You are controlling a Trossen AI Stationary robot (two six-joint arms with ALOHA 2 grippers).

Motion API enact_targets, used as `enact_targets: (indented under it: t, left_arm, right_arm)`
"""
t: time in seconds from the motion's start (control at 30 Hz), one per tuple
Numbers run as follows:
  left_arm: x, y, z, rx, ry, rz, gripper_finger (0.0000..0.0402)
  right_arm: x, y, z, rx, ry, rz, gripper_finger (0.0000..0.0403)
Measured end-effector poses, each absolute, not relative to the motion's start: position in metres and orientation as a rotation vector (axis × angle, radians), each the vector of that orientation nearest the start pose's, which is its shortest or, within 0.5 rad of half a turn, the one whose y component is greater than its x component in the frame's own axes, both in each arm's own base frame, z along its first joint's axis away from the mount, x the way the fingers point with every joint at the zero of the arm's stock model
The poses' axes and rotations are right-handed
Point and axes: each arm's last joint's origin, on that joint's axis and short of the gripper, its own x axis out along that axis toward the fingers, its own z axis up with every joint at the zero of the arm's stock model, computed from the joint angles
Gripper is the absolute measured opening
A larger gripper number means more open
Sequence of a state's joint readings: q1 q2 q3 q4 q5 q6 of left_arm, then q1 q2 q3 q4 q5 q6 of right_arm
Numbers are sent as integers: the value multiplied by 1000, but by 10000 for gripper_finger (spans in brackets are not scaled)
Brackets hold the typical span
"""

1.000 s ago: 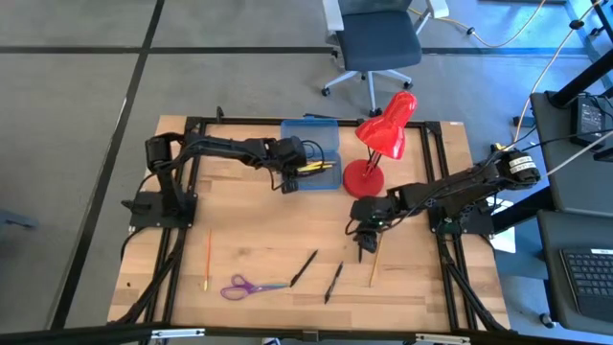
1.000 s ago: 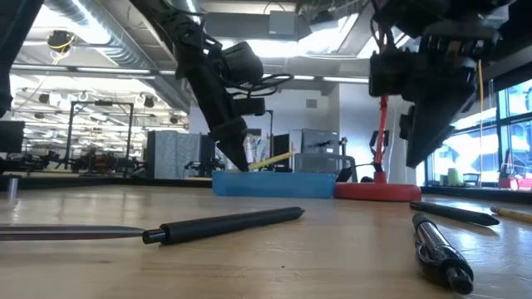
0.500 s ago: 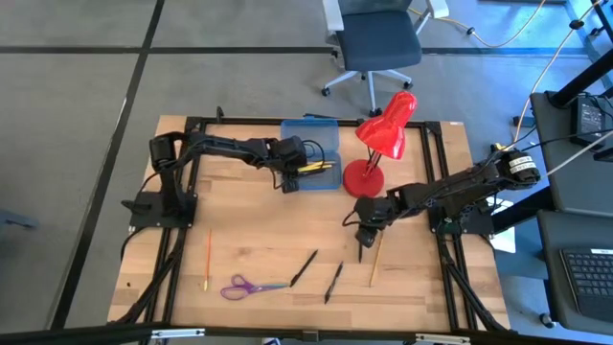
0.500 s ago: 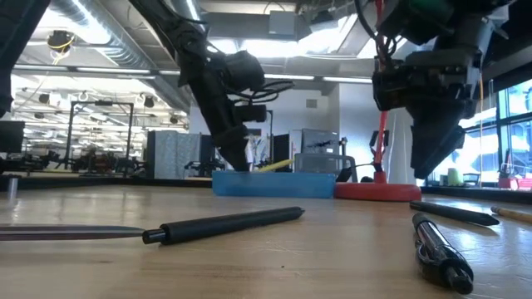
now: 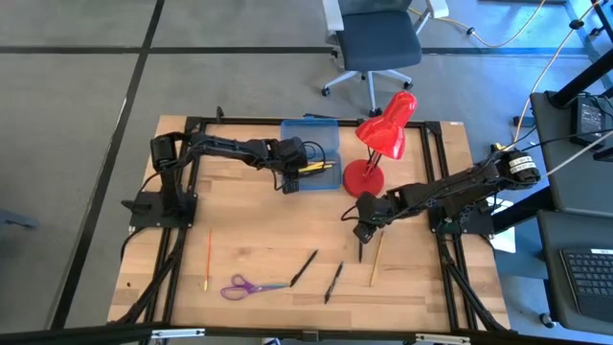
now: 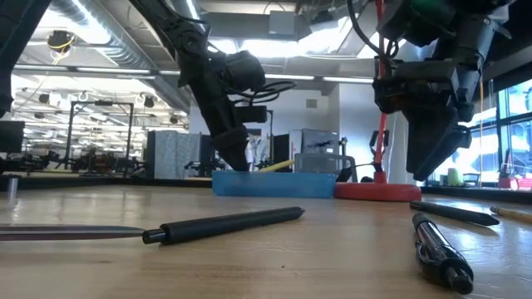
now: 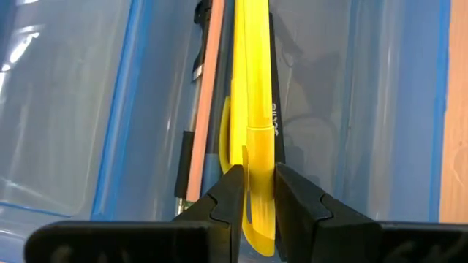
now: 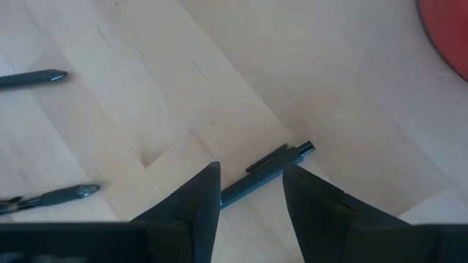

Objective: Pick & place school supplies into a supply box
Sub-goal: Put the yellow pen into the blue supply box, then put the black pen into the blue supply box

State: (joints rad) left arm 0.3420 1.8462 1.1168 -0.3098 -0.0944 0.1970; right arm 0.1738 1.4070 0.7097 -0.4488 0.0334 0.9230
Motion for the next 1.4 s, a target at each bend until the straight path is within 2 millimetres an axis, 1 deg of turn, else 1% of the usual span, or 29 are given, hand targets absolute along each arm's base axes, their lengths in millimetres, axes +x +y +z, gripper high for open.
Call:
enact_targets:
  t: [0.13, 0.23, 0.33, 0.53, 0.67, 0.87, 1.07, 1.13, 1.27, 1.4]
  left_arm:
    - [342, 124, 156, 48, 1072, 289, 71]
    - [342, 124, 156, 43, 1071, 292, 87]
    - [342, 124, 156, 30, 1069, 300, 109]
    - [342, 124, 156, 31, 1069, 299, 160]
    - [342, 124, 156, 37, 1070, 295, 178]
    - [342, 123, 156, 54, 1072, 284, 181]
    - [342, 123, 156, 55, 1073, 284, 176]
    - [342, 123, 156, 55, 1073, 284, 176]
    - [342, 124, 156, 55, 1073, 285, 178]
    - [342, 124, 156, 55, 1074, 285, 180]
  right_arm:
    - [240, 41, 162, 713, 1111, -423, 154]
    - [241, 42, 156, 722, 1132, -447, 154]
    - [242, 42, 151, 720, 1155, -464, 154]
    - [243, 42, 145, 771, 1172, -524, 154]
    - [244, 42, 140, 793, 1180, -555, 154]
    - [250, 43, 133, 797, 1169, -549, 154]
    - [250, 43, 127, 762, 1201, -566, 154]
    - [250, 43, 126, 702, 1209, -548, 154]
    - [250, 42, 125, 548, 1234, -458, 154]
    - [250, 42, 125, 446, 1241, -410, 154]
